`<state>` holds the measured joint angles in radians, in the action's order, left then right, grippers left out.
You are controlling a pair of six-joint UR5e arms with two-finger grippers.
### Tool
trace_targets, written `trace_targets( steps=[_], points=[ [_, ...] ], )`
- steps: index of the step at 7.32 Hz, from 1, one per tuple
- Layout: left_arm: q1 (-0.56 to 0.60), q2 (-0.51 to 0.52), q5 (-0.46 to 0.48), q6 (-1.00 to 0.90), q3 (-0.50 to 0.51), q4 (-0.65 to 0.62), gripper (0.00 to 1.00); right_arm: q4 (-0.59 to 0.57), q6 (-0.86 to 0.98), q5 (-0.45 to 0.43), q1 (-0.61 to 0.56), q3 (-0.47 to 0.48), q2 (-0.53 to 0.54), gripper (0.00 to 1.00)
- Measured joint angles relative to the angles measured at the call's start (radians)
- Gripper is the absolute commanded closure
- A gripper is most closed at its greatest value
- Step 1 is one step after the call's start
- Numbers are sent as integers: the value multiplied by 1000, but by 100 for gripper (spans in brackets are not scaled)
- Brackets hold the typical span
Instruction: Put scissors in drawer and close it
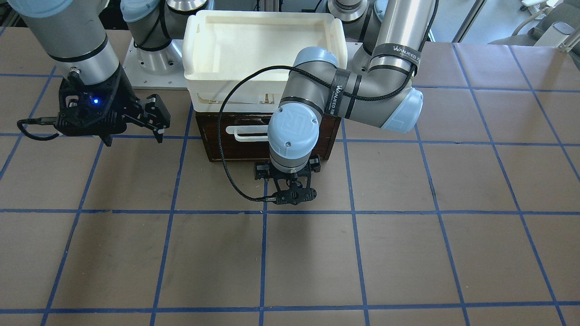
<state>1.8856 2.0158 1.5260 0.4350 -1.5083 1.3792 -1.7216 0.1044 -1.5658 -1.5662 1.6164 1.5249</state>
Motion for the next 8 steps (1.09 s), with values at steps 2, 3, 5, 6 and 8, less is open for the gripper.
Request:
trace_targets(
  steps=[2, 3, 5, 6, 8],
  points=[
    [-13, -17, 77, -95, 53, -43, 0, 0, 2, -1, 0, 3, 0, 0],
    [-28, -32, 91, -124, 81, -18, 0, 1, 3, -1, 0, 4, 1, 0],
    [-54, -86, 105, -149, 109, 8, 0, 2, 2, -2, 0, 5, 1, 0],
    [-60, -120, 133, -154, 112, 10, 0, 1, 1, -2, 0, 5, 1, 0],
    [-74, -184, 184, -157, 115, 12, 0, -4, -6, 1, -1, 5, 2, 0]
  ],
)
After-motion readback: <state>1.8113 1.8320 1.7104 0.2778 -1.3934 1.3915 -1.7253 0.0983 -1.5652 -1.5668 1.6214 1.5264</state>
